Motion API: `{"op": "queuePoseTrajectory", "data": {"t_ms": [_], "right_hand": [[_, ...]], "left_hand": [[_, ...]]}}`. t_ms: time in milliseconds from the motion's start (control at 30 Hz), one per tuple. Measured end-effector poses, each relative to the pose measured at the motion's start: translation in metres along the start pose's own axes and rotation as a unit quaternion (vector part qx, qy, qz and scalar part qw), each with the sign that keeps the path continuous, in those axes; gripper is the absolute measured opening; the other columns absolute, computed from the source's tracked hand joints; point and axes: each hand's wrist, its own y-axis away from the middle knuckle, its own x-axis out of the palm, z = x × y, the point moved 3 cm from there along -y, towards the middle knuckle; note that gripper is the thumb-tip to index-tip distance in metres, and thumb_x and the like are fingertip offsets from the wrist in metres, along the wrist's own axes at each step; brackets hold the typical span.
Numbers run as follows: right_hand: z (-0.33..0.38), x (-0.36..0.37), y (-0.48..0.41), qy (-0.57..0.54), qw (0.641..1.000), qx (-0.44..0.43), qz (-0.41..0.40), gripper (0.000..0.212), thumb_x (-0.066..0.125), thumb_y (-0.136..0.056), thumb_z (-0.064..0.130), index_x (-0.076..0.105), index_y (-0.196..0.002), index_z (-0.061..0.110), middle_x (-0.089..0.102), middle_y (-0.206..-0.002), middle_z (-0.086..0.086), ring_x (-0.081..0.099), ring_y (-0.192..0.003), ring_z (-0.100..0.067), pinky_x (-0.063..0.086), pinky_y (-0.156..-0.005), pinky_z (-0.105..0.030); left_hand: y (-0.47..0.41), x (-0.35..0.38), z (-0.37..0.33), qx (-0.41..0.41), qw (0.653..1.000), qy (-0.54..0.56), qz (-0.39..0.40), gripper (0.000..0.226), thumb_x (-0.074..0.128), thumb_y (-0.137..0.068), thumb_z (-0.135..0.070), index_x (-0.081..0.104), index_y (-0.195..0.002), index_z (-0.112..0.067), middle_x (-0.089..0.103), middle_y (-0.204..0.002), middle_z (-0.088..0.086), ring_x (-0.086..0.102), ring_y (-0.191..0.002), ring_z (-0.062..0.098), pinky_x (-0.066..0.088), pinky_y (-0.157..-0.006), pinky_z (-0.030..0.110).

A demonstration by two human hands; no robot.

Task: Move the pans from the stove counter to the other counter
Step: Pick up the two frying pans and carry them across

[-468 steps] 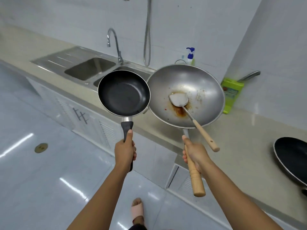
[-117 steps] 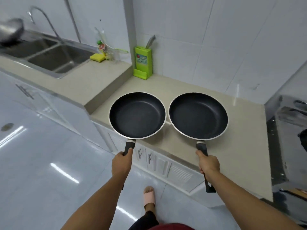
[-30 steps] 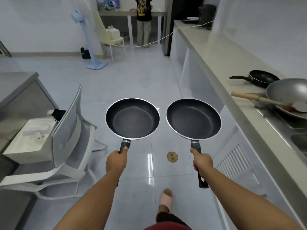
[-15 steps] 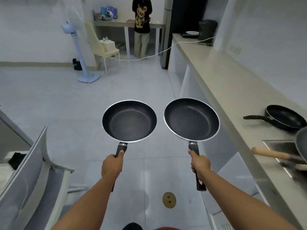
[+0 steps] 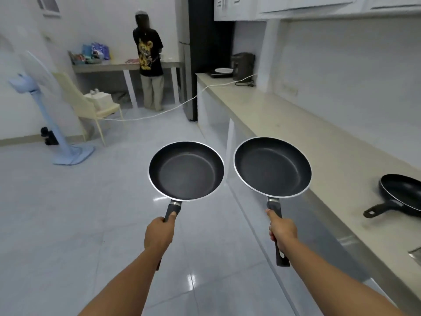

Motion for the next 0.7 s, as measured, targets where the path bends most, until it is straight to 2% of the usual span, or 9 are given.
{"op": "queuePoseTrajectory", "data": {"t_ms": [67, 133, 200, 267, 467, 633, 700], "right_hand": [[0.019, 0.011, -0.018, -0.02, 0.999, 0.003, -0.03, 0.044, 0.072, -0.08, 0.045, 0.059, -0.065, 0.005, 0.056, -0.043, -0.007, 0.05, -0.037, -0.021, 0.042, -0.047, -0.028], [0.037, 0.016, -0.033, -0.039, 0.998, 0.008, -0.057, 0.043, 0.072, -0.08, 0.045, 0.058, -0.066, 0.006, 0.056, -0.045, -0.008, 0.05, -0.036, -0.021, 0.041, -0.045, -0.026], [0.053, 0.015, -0.051, -0.055, 0.995, 0.017, -0.081, 0.044, 0.071, -0.08, 0.046, 0.056, -0.064, 0.008, 0.055, -0.042, -0.005, 0.049, -0.035, -0.019, 0.04, -0.044, -0.025], [0.067, 0.012, -0.069, -0.072, 0.991, 0.022, -0.108, 0.046, 0.07, -0.08, 0.047, 0.054, -0.06, 0.009, 0.053, -0.038, -0.003, 0.048, -0.034, -0.02, 0.041, -0.044, -0.026], [0.106, -0.007, -0.128, -0.101, 0.976, 0.027, -0.192, 0.043, 0.069, -0.083, 0.044, 0.057, -0.061, 0.008, 0.054, -0.044, -0.005, 0.047, -0.032, -0.018, 0.038, -0.04, -0.022], [0.127, -0.02, -0.174, -0.112, 0.965, 0.052, -0.23, 0.041, 0.066, -0.085, 0.042, 0.061, -0.072, 0.003, 0.059, -0.052, -0.01, 0.051, -0.039, -0.022, 0.038, -0.043, -0.026], [0.134, -0.028, -0.192, -0.118, 0.96, 0.059, -0.248, 0.04, 0.066, -0.086, 0.04, 0.063, -0.077, 0.001, 0.06, -0.058, -0.013, 0.051, -0.041, -0.023, 0.039, -0.045, -0.026]], "left_hand": [[-0.036, 0.013, -0.028, 0.023, 1.0, 0.0, 0.022, 0.052, 0.05, -0.092, -0.055, 0.058, -0.07, -0.007, 0.066, -0.061, 0.009, 0.063, -0.053, 0.025, 0.058, -0.062, 0.039], [-0.063, 0.032, -0.055, 0.045, 0.998, 0.011, 0.05, 0.052, 0.05, -0.092, -0.053, 0.056, -0.068, -0.008, 0.063, -0.058, 0.008, 0.06, -0.049, 0.024, 0.053, -0.056, 0.035], [-0.089, 0.056, -0.081, 0.063, 0.995, 0.029, 0.077, 0.051, 0.051, -0.092, -0.052, 0.054, -0.066, -0.008, 0.06, -0.053, 0.005, 0.057, -0.044, 0.02, 0.046, -0.049, 0.027], [-0.117, 0.079, -0.107, 0.079, 0.991, 0.033, 0.099, 0.05, 0.053, -0.092, -0.051, 0.054, -0.065, -0.009, 0.059, -0.051, 0.003, 0.055, -0.043, 0.019, 0.044, -0.048, 0.026], [-0.186, 0.153, -0.189, 0.132, 0.981, -0.011, 0.144, 0.052, 0.051, -0.09, -0.054, 0.056, -0.067, -0.009, 0.063, -0.055, 0.006, 0.059, -0.046, 0.023, 0.05, -0.052, 0.03], [-0.221, 0.223, -0.257, 0.166, 0.968, -0.028, 0.187, 0.054, 0.051, -0.09, -0.057, 0.058, -0.068, -0.008, 0.065, -0.056, 0.008, 0.06, -0.046, 0.023, 0.051, -0.052, 0.03], [-0.227, 0.252, -0.28, 0.183, 0.96, -0.035, 0.209, 0.054, 0.051, -0.091, -0.057, 0.059, -0.07, -0.008, 0.067, -0.06, 0.01, 0.062, -0.05, 0.025, 0.054, -0.057, 0.035]]}}
